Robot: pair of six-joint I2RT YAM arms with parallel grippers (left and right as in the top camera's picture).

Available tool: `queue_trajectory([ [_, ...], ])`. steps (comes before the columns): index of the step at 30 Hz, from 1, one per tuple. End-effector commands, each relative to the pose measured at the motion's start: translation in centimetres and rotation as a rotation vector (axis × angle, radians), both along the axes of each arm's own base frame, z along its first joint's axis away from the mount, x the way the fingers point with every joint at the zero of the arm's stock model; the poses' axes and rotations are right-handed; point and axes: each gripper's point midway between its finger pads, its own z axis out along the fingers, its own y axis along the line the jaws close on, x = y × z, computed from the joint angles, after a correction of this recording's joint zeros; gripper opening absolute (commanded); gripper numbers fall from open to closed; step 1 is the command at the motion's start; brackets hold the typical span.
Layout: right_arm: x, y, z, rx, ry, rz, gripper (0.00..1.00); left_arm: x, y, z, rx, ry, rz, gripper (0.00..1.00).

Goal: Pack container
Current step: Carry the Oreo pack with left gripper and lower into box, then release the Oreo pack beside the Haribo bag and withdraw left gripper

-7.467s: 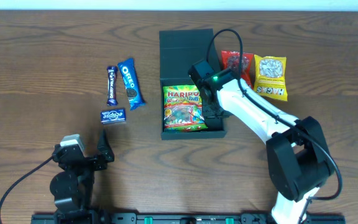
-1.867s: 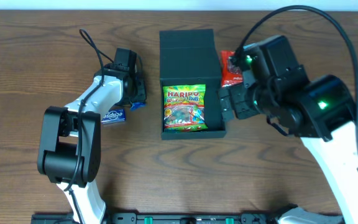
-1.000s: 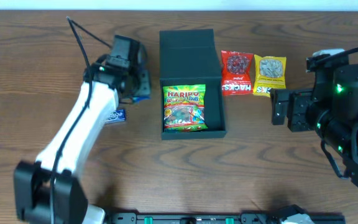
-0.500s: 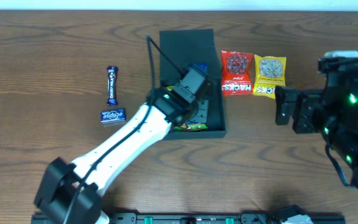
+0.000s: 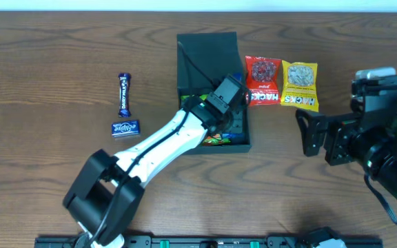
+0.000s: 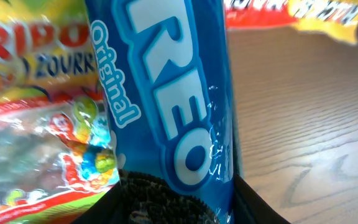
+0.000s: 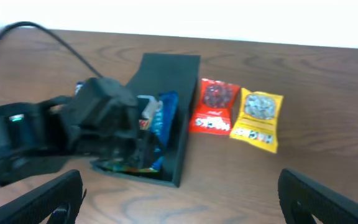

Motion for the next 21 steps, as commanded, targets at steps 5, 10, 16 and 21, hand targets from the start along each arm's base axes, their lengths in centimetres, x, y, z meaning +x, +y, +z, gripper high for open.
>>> queue_trajectory([
  [5,-1.2,1.1,-0.4,0.028,0.04,0.079,0.99,-0.8,-0.9,-0.1,-0.046,0.067,0.023,0.13],
  [10,-1.3,1.1,-0.6,0.026,0.047,0.079,0.99,-1.3,-1.3,0.0,-0.068,0.097,0.02,0.29],
  [16,-1.3,1.1,-0.5,0.025,0.045,0.079,0.99,-2.1,-1.7,0.0,-0.092,0.134,-0.003,0.39],
  [21,-1.2,1.0,-0.6,0.024,0.045,0.076,0.99,-2.2,-1.8,0.1,-0.1,0.141,-0.009,0.42],
])
